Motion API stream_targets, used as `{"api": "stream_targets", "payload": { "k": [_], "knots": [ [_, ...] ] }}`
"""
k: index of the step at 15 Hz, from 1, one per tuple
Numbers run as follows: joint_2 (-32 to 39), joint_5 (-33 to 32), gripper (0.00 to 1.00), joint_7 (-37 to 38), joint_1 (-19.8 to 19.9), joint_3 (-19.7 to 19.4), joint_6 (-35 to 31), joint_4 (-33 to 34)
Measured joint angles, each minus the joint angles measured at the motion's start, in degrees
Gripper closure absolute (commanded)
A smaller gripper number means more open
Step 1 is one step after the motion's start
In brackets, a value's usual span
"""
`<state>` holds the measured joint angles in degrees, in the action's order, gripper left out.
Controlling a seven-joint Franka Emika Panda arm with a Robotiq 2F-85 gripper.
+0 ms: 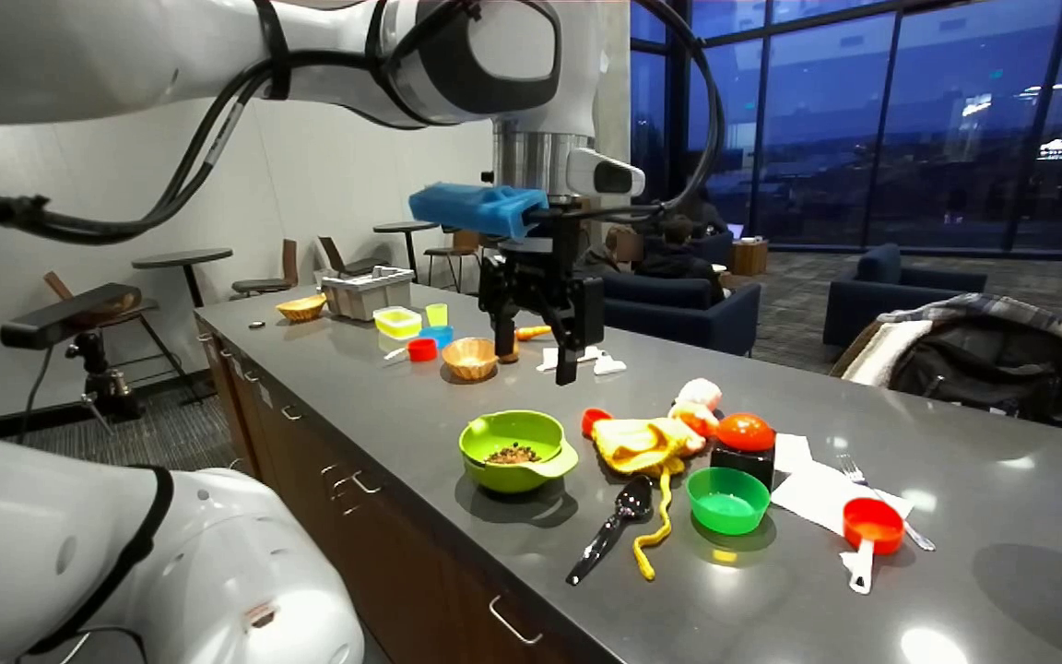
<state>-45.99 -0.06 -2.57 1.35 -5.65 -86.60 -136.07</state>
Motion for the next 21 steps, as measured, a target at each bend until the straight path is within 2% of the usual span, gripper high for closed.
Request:
{"api": "stream_targets", "payload": {
  "k": [8, 11, 16, 21],
  "knots": [
    [0.03, 0.00, 0.00, 0.00, 0.00, 0.05, 0.00, -0.11],
    [0.55, 0.37, 0.00, -0.67, -0.39, 0.32, -1.06, -2.12],
    [4.90, 4.98, 0.00, -5.57, -2.65, 0.02, -9.37, -8.82],
    [13.98, 10.52, 0.00, -11.59, -4.38, -1.01, -15.40, -12.40]
  ]
}}
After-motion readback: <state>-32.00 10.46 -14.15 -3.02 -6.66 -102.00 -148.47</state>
